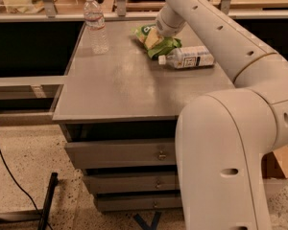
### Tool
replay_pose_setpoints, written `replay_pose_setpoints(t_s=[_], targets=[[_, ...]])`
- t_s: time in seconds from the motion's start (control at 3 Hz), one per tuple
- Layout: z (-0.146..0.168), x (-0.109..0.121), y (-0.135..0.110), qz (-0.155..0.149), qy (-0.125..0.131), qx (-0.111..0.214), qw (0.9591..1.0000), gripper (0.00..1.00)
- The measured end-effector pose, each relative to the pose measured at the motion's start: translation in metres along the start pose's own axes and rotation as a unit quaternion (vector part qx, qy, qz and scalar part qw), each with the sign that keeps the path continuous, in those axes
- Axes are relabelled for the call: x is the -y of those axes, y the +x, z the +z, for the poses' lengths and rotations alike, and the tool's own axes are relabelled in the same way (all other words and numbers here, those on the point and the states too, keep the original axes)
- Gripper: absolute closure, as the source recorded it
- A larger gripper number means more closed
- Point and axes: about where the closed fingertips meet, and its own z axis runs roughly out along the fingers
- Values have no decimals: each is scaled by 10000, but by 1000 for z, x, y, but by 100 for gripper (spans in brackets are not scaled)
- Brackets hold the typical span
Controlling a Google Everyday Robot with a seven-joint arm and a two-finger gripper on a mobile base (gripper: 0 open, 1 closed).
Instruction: Pick green rice chip bag
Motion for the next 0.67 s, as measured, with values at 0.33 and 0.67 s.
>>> replay_pose_setpoints(t_s=[0.33, 0.67], targets=[[-16, 4, -8, 8, -105, 213, 9997, 100], [-33, 6, -21, -59, -184, 471, 9987, 100]])
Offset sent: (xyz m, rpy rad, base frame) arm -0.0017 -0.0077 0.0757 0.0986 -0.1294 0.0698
